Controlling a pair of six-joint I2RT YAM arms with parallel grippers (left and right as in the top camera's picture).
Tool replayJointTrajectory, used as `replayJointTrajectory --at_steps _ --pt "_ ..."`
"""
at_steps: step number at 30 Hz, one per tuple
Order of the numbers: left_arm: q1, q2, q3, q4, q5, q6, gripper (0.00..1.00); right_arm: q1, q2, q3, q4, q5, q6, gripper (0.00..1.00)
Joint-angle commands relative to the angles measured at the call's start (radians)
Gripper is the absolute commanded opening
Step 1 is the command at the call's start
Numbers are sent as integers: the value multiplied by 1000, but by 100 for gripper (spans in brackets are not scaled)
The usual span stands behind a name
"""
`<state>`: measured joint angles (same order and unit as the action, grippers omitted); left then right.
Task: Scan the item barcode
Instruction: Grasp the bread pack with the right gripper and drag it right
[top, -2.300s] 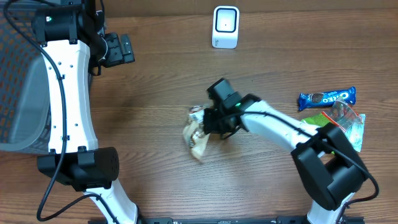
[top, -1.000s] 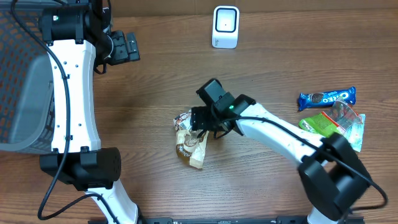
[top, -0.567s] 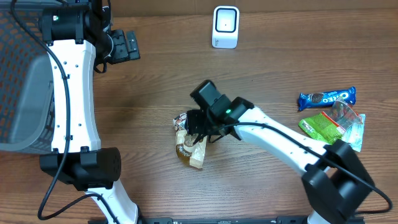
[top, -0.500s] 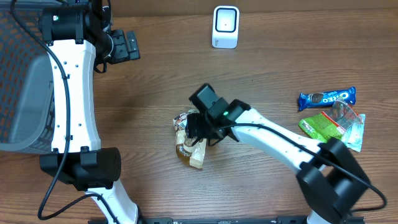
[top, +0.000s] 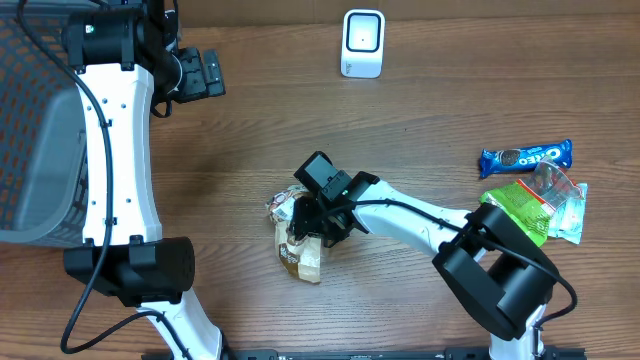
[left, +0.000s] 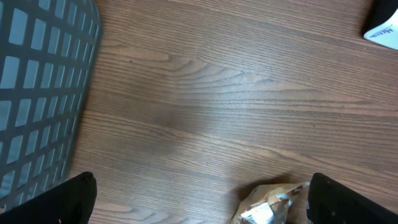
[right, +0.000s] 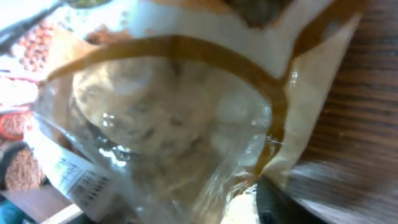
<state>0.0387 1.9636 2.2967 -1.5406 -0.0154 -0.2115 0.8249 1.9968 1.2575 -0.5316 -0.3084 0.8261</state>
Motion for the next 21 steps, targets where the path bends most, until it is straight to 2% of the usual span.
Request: replayJointTrajectory --at_steps 1,2,5,12,13,15,16,18,21 --pt "-7 -5 -5 4 9 -21 100 4 47 -8 -9 15 19 8" --pt "-7 -5 -5 4 9 -21 100 4 47 -7 -10 15 19 4" --pt "-7 -5 -5 5 9 -21 100 2 37 0 -18 16 5 4" --pt "-7 -6 -5 10 9 -22 100 -35 -87 15 -102 77 -220 4" --pt "-7 -5 -5 10 13 -22 100 -37 -103 14 -109 86 -259 11" --pt "-7 -5 -5 8 37 -21 100 -36 -116 14 -106 91 -312 46" --pt "-7 -5 -6 8 61 -21 100 -36 -116 14 -100 91 -336 60" --pt "-8 -5 -17 10 115 -20 100 -38 -116 14 -76 98 -426 71" --pt "-24 -5 -66 12 166 13 97 -69 -116 21 -74 126 -456 72"
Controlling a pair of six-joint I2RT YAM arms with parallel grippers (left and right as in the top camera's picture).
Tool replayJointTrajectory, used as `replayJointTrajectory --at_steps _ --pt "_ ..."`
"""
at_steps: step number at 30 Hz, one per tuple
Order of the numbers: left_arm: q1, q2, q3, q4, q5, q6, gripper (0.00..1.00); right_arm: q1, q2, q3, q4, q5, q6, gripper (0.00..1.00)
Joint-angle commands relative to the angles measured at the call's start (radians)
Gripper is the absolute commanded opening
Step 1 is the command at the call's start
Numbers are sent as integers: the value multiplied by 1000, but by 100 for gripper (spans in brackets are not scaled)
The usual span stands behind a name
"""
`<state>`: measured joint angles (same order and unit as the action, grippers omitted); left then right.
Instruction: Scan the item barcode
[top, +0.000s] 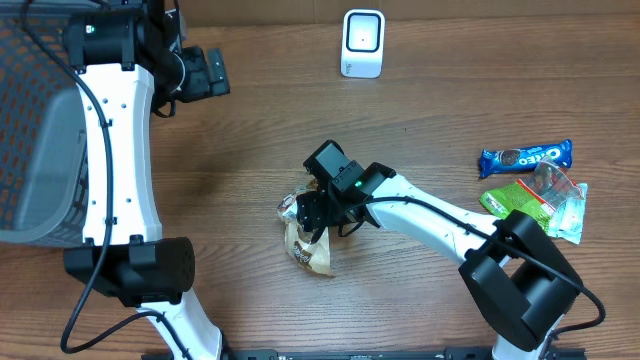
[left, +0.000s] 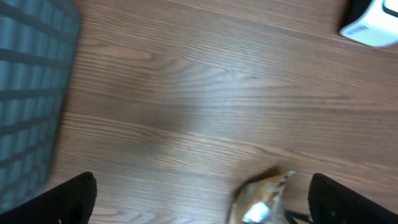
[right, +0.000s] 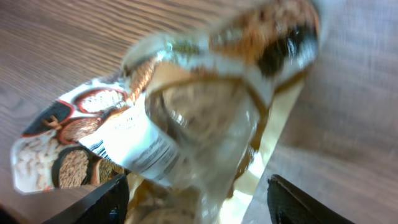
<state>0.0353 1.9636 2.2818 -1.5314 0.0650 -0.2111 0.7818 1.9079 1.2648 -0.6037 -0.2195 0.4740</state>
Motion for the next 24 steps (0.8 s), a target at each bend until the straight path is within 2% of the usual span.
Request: replayJointTrajectory --at_steps 1,5,7,9,12,15,18,24 --pt "-27 -5 -75 4 93 26 93 -46 -27 19 -9 -3 -96 69" --pt "-65 -5 -209 23 215 135 80 -135 -28 21 -43 -294 -26 61" --pt "-92 -5 -290 43 334 243 80 -175 -28 21 -87 -389 -2 62" --pt "-125 -5 -365 71 382 293 81 -204 -28 21 -122 -441 -3 63" --pt "-175 -5 -478 154 360 294 87 -236 -28 21 -148 -471 -42 65" --pt "-215 -5 -587 242 322 286 89 -261 -28 21 -151 -470 -60 65" --pt "-225 -5 -670 301 269 256 90 -299 -28 21 -156 -473 -78 66" --pt "-219 -5 -777 386 265 284 93 -365 -29 21 -186 -489 -152 65"
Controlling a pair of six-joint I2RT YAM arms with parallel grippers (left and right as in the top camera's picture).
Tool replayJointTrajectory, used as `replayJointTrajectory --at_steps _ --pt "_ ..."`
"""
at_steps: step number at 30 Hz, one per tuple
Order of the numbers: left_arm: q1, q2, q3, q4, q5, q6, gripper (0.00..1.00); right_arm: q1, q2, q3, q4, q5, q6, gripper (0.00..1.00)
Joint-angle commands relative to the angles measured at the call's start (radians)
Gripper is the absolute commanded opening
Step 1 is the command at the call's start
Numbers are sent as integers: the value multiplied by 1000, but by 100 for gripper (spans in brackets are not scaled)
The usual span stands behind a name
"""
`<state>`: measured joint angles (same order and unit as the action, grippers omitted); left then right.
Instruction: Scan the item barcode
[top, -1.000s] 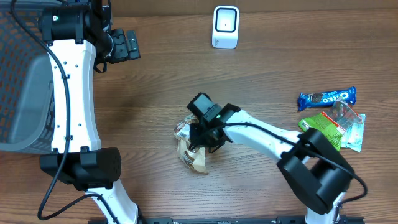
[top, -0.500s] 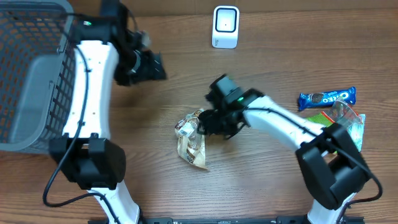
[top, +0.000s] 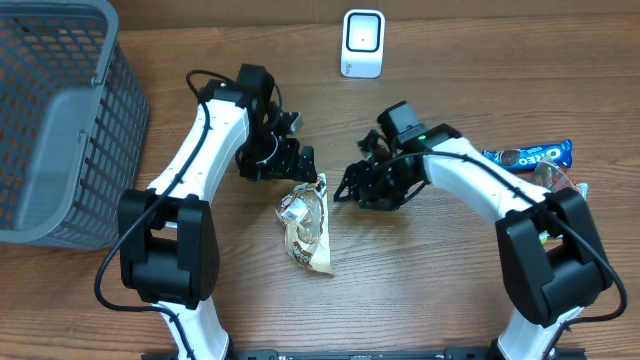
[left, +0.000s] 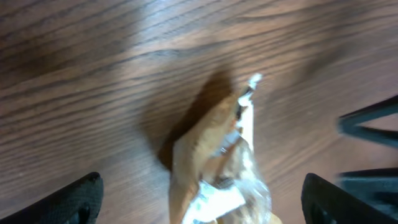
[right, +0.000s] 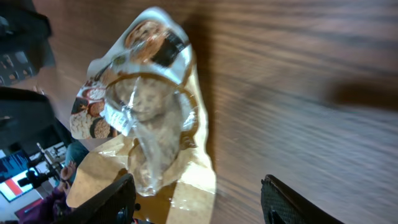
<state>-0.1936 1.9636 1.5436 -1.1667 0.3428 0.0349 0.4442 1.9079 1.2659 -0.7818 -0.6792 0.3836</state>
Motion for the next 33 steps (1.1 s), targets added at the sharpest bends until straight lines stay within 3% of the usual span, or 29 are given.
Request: replayJointTrajectory --at_steps 1,12,18,23,26,31,33 --pt "10 -5 -52 31 -10 51 93 -34 -29 20 -14 -29 -76 66" --pt "-19 -5 -168 100 108 208 91 -81 -29 20 -92 -30 -172 66" --pt "-25 -5 -204 101 150 239 75 -81 -29 20 -110 -29 -177 66" --pt "-25 -5 -265 153 148 233 71 -81 -29 20 -122 -29 -180 66" --pt "-25 -5 -295 166 149 233 58 -81 -29 20 -132 -30 -196 66" --pt "-24 -6 -290 180 155 191 16 -81 -29 20 -146 -35 -202 65" --pt "-24 -6 -278 180 181 185 4 -81 -29 20 -148 -66 -203 64"
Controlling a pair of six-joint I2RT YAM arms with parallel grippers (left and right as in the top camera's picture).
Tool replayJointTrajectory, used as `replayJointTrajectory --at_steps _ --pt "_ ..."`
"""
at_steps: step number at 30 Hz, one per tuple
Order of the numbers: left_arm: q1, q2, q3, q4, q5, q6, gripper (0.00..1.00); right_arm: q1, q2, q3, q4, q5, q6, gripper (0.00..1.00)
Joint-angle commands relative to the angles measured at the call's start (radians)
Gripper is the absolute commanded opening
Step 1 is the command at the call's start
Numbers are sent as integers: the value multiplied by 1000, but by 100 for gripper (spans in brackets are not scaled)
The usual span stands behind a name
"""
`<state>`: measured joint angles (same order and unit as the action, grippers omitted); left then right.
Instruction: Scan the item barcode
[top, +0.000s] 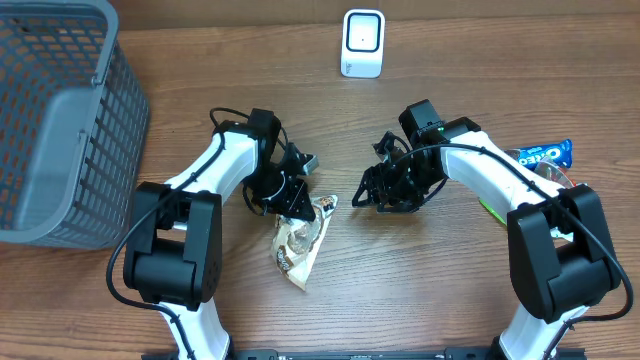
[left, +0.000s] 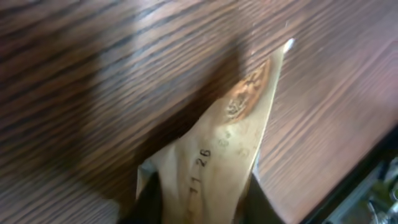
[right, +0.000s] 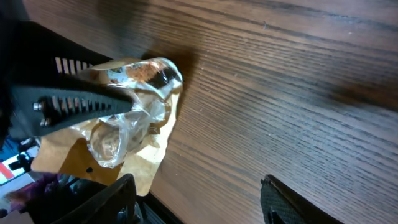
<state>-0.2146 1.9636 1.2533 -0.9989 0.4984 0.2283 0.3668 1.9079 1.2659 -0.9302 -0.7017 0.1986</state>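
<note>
The snack bag (top: 298, 240), tan paper with a clear window, lies on the table in the middle. My left gripper (top: 297, 197) is shut on the bag's upper end. The left wrist view shows the tan flap (left: 230, 149) with a printed date pinched between dark fingers (left: 148, 204). My right gripper (top: 374, 195) stands open just right of the bag, nothing between its fingers (right: 109, 198). From the right wrist the bag (right: 134, 106) shows with the left gripper on it. The white scanner (top: 362, 43) stands at the back centre.
A grey mesh basket (top: 60, 120) fills the back left corner. A blue Oreo pack (top: 545, 153) lies at the right edge, partly behind my right arm, and a green packet shows just under it. The arms' cables hang close over the table centre.
My left gripper, then open over the bag's upper end, is now shut on it. The bag has shifted a little down and left. The right gripper stays open beside it.
At first my right gripper was down on the bag and the left arm stood far back by the basket. Then the right gripper had the bag turned and shifted. Then it stood open to the right and the left gripper was at the bag, which it now grips.
</note>
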Motion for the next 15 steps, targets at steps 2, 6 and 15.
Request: replayJointTrajectory --at_steps 2,6,15 --pt "-2 -6 31 9 42 -19 4 -3 -29 21 1 -69 -18 63" --pt "-1 -6 84 5 42 -69 4 -4 -33 33 1 -90 -18 61" --pt "46 -6 286 22 -130 -505 4 2 -84 56 79 -106 50 62"
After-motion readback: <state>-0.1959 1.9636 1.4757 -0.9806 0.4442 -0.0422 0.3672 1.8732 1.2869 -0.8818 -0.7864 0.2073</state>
